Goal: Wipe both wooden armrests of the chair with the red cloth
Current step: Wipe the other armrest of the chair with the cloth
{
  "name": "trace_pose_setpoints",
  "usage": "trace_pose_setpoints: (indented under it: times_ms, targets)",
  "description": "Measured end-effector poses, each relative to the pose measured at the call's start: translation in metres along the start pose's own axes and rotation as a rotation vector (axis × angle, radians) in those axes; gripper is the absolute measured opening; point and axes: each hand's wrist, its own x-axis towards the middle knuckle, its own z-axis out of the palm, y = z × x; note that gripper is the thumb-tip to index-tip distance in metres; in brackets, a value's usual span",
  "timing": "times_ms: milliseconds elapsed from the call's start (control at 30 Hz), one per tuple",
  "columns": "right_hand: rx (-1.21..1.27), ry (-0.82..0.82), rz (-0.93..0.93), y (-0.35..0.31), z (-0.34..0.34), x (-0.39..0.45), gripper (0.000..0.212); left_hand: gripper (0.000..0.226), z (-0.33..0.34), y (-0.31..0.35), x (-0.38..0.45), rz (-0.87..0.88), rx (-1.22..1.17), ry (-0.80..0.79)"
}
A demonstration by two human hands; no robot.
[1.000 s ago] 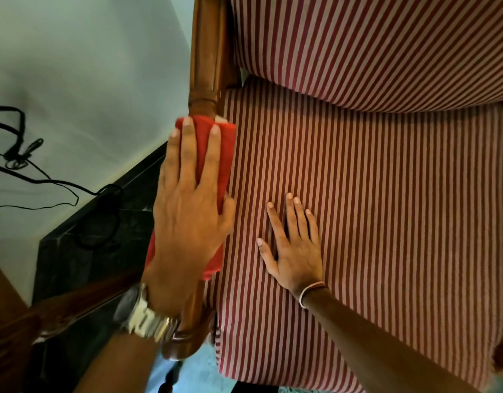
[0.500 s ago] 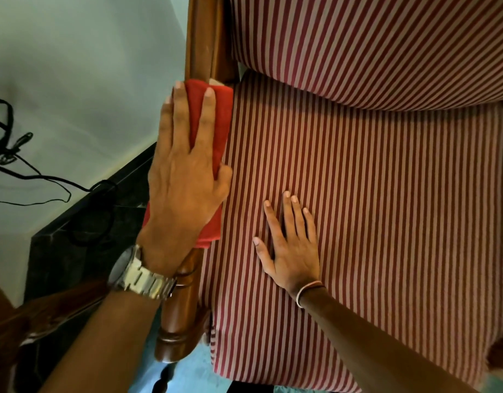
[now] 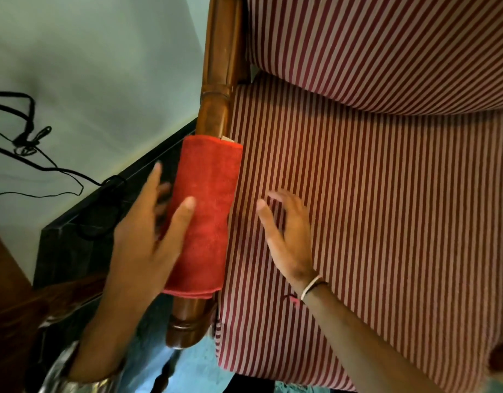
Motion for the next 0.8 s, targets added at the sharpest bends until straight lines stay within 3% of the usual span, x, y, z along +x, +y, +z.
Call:
trace_pose_setpoints:
  times_ms: [100, 167, 367, 500, 700, 800]
  targets:
    - [0.503, -0.133, 0.119, -0.055, 0.004, 0.010, 0.056, 0.057, -0.018, -0.020, -0.021, -0.240, -0.121, -0.108]
    - [0.599, -0.168, 0.142, -0.083, 0.010, 0.017, 0.050, 0.038, -0.021, -0.029, -0.034, -0.328, -0.185, -0.143]
    - [0.567, -0.073, 0.193, -0.114, 0.010, 0.031, 0.046, 0.033, -0.014, -0.029, -0.038, -0.398, -0.311, 0.003]
    - [0.534, -0.083, 0.125, -0.111, 0.007, 0.033, 0.044, 0.037, -0.009, -0.029, -0.040, -0.360, -0.177, 0.072]
    - [0.274, 0.026, -0.103, -0.095, -0.016, 0.037, 0.033, 0.030, 0.025, 0.003, -0.054, -0.216, 0.145, 0.186]
    - [0.034, 0.091, -0.259, -0.068, -0.050, 0.035, 0.028, 0.031, 0.062, 0.027, -0.066, -0.179, 0.108, 0.131]
